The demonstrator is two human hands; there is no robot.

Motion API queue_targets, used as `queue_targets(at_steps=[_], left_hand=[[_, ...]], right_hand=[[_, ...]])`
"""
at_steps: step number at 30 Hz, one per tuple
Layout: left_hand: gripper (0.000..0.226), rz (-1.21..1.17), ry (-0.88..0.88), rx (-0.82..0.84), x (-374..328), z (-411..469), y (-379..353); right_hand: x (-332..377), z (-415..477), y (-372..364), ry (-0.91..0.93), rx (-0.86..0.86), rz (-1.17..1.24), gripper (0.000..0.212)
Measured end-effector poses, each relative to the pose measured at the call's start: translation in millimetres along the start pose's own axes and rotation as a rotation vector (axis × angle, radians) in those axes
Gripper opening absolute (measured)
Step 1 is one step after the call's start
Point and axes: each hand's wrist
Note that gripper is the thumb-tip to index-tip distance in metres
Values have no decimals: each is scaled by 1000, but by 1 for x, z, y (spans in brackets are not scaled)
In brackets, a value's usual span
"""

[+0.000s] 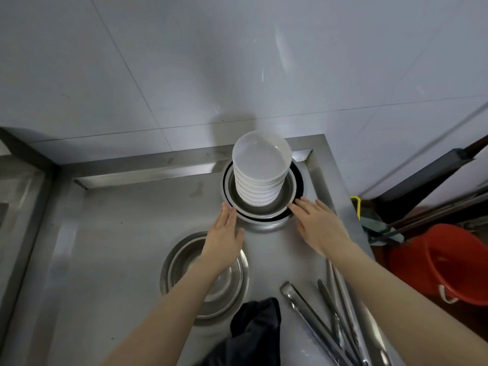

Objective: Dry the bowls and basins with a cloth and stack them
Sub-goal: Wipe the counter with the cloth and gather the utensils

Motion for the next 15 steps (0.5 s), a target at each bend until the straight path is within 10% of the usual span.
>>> queue_targets(at_steps=[15], left_hand=[[63,52,-2,55,-47,17,-18]], right_hand=[[-41,-23,12,-119,41,-2,52]])
Point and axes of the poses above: each hand's wrist, its own z-axis towards the middle knuckle, its own y-axis out of the back of the hand, x = y × z, and after that the axes turned 8 degrees about z, right-handed
